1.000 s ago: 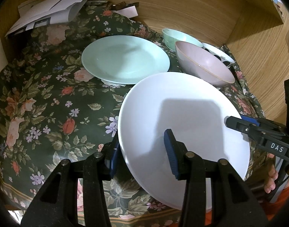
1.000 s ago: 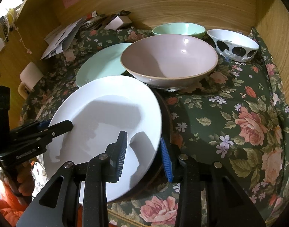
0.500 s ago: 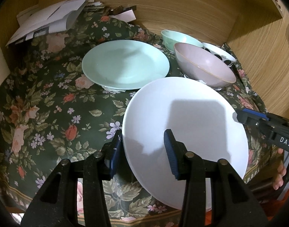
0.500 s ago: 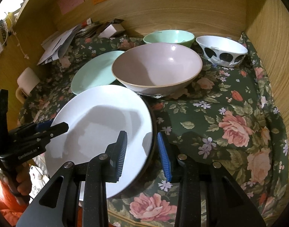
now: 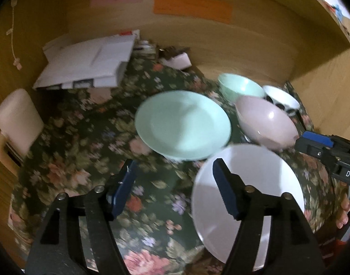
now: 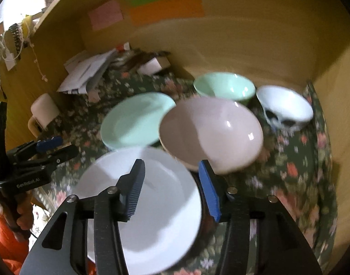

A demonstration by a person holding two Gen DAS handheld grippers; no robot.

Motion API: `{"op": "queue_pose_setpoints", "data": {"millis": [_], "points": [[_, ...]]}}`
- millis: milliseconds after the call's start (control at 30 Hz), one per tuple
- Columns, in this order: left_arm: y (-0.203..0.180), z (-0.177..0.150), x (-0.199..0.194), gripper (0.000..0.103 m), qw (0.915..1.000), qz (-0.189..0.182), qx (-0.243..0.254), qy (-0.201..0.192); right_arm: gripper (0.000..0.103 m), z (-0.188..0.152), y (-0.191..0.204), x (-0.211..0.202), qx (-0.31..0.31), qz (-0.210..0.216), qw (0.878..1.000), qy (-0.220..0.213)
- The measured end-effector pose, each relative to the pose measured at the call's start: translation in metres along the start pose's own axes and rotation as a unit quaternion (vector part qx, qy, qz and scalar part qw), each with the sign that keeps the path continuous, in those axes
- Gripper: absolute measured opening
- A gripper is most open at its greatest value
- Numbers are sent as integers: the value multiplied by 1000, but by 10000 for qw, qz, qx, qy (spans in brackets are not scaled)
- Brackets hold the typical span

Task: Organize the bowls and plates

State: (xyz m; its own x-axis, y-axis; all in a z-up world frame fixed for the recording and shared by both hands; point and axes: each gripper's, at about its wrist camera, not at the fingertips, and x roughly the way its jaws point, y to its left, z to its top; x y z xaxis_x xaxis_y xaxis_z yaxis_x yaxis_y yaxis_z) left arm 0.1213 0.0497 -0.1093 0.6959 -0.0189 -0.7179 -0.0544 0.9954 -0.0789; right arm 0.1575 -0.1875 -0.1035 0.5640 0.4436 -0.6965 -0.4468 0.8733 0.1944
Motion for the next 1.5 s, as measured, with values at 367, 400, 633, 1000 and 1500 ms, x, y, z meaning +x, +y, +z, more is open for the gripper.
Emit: {"op": "queue_pose_setpoints", "data": {"millis": [367, 400, 633, 1000, 1500], "points": [[39, 34, 13, 91, 9990, 442, -31, -107, 62, 49, 16, 32, -396, 151, 9991, -80], [41, 35, 16, 91, 9989, 470, -30, -87, 62, 52, 17, 37, -400, 166, 9991, -48], [60, 42, 45, 91, 9986, 474, -186, 167, 62, 73, 23, 84, -636, 63, 9973, 353], [69, 43, 90, 91, 9974, 219, -330, 605, 62, 95, 28, 140, -950, -69, 9912, 919], [76, 45, 119, 81, 9966, 44, -391, 726, 37, 118, 14, 208, -861, -82, 9756, 2016]]}}
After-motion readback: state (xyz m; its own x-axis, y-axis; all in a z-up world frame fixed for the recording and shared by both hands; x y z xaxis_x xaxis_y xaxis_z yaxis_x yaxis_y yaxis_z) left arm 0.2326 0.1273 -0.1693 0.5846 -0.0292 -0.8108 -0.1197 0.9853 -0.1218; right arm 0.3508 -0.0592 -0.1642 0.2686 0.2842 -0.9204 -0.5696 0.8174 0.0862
